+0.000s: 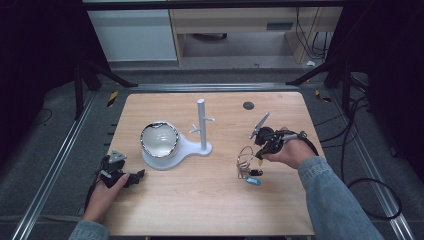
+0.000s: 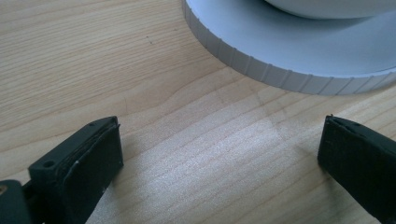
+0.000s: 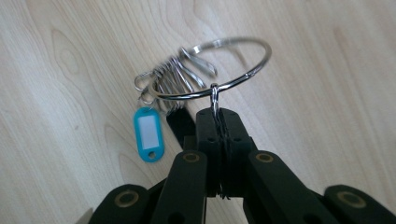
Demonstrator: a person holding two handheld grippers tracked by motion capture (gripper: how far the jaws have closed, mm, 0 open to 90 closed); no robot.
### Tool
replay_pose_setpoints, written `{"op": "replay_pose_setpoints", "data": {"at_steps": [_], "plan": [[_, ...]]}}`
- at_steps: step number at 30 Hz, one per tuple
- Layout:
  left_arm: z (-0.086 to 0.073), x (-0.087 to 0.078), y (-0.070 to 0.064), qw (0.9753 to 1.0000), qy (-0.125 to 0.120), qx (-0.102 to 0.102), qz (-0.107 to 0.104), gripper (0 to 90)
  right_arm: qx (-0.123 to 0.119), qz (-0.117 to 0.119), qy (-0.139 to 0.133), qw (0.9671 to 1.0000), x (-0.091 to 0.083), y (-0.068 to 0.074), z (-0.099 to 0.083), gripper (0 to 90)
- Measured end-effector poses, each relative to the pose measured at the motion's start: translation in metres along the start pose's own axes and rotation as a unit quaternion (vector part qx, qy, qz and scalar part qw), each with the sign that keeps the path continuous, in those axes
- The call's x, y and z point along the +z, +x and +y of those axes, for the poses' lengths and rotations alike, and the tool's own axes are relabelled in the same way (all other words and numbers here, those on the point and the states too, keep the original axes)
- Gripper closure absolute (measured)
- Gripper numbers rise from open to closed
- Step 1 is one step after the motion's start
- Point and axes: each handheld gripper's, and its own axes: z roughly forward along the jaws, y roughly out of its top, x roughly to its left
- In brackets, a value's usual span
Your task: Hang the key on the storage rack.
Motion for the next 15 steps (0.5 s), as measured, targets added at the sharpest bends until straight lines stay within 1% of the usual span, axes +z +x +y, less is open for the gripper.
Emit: {"op": "replay_pose_setpoints", "data": {"at_steps": [1, 3, 7, 9, 10, 12, 14, 15], "plan": [[0.0, 0.0, 0.0, 1.0, 0.0, 0.0, 0.0, 0.0, -0.002, -0.007, -0.002, 1.0, -0.004, 0.0, 0.002, 88.6], [0.0, 0.0, 0.0, 1.0, 0.0, -0.001, 0.0, 0.0, -0.002, -0.014, -0.006, 0.9999, -0.011, 0.0, 0.005, 88.6], [0.0, 0.0, 0.0, 1.0, 0.0, -0.001, 0.0, 0.0, -0.006, -0.022, -0.009, 0.9997, -0.021, -0.001, 0.01, 88.6], [0.0, 0.0, 0.0, 1.0, 0.0, -0.001, 0.001, 0.0, -0.003, -0.022, -0.013, 0.9997, -0.025, -0.001, 0.012, 88.6], [0.0, 0.0, 0.0, 1.0, 0.0, -0.001, 0.001, 0.0, -0.008, -0.025, -0.014, 0.9996, -0.027, -0.001, 0.013, 88.6], [0.0, 0.0, 0.0, 1.0, 0.0, -0.002, 0.001, 0.0, -0.004, -0.029, -0.014, 0.9995, -0.031, -0.002, 0.014, 88.6], [0.0, 0.0, 0.0, 1.0, 0.0, -0.002, 0.002, 0.0, -0.001, -0.028, -0.019, 0.9994, -0.035, -0.002, 0.016, 88.7], [0.0, 0.0, 0.0, 1.0, 0.0, -0.002, 0.002, 0.0, -0.003, -0.034, -0.021, 0.9992, -0.038, -0.002, 0.017, 88.7]]}}
